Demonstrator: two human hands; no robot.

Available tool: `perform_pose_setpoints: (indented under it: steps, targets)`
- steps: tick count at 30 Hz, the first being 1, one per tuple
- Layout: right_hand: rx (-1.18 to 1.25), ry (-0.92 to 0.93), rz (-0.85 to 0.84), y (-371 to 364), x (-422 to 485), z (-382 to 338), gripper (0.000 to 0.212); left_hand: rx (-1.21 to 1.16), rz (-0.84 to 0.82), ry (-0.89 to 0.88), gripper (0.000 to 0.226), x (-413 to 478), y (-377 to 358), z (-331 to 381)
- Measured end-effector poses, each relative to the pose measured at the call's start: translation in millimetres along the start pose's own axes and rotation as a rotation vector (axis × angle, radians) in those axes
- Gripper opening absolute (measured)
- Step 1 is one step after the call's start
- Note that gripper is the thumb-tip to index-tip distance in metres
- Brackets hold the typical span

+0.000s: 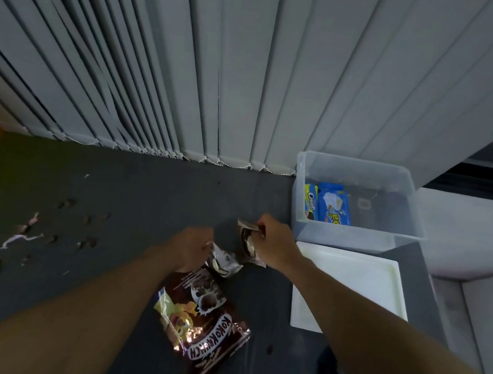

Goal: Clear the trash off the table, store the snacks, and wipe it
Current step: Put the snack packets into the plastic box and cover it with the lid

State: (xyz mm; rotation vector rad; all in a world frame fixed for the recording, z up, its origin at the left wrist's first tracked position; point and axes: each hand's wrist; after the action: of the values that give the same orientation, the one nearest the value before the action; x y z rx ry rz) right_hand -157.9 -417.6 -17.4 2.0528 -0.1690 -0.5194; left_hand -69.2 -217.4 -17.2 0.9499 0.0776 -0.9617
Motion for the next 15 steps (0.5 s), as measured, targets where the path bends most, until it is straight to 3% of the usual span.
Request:
perform_pose_setpoints:
  steps: [9,15]
  targets:
    - [0.127,0.095,0.171,43,6,-4,0.008,-0.018,0.154,-0.021,0.013,2,29,32]
    - [0.229,0.0,0.328,83,11,10,0.011,-0.003,0.225,-0.082,0.012,16,42,64]
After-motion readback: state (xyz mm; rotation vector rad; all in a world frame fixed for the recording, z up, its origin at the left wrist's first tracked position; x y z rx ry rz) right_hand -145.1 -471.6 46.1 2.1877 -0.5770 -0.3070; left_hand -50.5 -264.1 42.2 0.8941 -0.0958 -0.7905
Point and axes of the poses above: each hand's wrist, its own x-axis towards the middle knuckle, its own y-axis out of the back of the hand, z = x × y, and after that the axes turned 13 degrees about -x, right-handed
